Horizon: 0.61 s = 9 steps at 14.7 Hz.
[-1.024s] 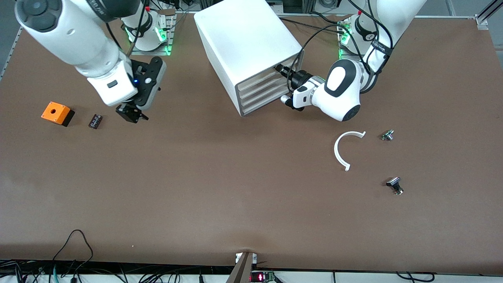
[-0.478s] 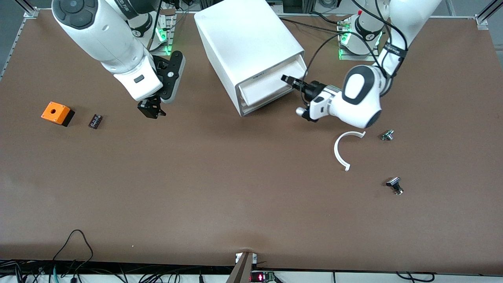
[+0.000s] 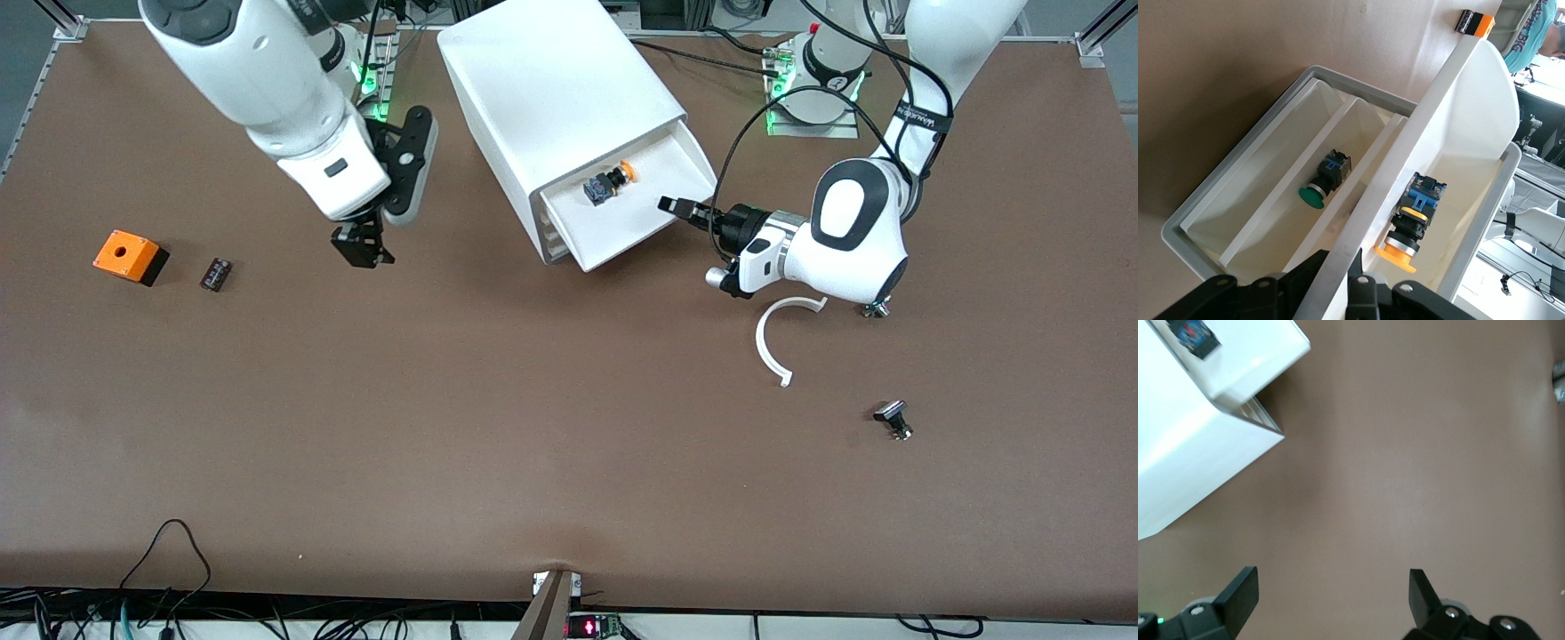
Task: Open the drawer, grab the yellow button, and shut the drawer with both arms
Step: 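Pull the drawer open with the left gripper while the right gripper approaches, then lower the right gripper into the drawer while the left gripper withdraws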
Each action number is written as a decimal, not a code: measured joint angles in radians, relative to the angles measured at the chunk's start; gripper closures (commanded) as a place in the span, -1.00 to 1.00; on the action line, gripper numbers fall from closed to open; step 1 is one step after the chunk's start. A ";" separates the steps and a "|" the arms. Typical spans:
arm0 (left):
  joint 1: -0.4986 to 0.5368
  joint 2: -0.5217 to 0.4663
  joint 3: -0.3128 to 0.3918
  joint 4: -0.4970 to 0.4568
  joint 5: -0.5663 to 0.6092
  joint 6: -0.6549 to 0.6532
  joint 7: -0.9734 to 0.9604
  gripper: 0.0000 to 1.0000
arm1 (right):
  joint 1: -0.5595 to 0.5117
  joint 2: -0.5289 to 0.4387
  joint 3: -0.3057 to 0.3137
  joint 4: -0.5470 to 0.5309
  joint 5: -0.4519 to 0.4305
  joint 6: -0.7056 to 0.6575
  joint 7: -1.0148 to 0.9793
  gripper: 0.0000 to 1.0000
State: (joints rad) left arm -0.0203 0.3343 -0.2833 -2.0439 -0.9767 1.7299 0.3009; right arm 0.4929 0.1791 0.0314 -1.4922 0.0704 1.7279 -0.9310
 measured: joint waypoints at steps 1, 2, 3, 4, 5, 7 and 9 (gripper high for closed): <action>0.000 0.000 0.008 0.001 0.000 0.000 0.002 0.36 | 0.022 0.002 0.000 0.013 0.000 0.001 0.000 -1.00; 0.000 0.000 0.019 0.004 0.000 0.006 0.004 0.32 | 0.043 0.006 0.001 0.029 0.000 0.001 0.000 -1.00; 0.000 0.000 0.032 0.008 0.000 0.034 -0.005 0.04 | 0.062 0.013 0.001 0.046 0.000 0.001 0.000 -1.00; 0.001 0.001 0.044 0.013 0.000 0.054 -0.014 -0.64 | 0.078 0.021 0.001 0.060 0.000 0.001 0.000 -1.00; 0.002 0.001 0.055 0.019 0.000 0.062 -0.020 -1.00 | 0.095 0.030 0.001 0.073 0.000 0.002 0.000 -1.00; 0.004 0.001 0.066 0.027 0.000 0.069 -0.022 -1.00 | 0.123 0.045 0.001 0.093 0.000 0.002 0.000 -1.00; 0.005 0.000 0.074 0.036 0.000 0.072 -0.023 -1.00 | 0.132 0.051 0.001 0.106 0.000 0.004 0.000 -1.00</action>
State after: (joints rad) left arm -0.0154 0.3341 -0.2092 -2.0075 -0.9767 1.8020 0.2776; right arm 0.6254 0.2306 0.0325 -1.3861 0.0700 1.7316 -0.9311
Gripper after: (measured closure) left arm 0.352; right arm 0.000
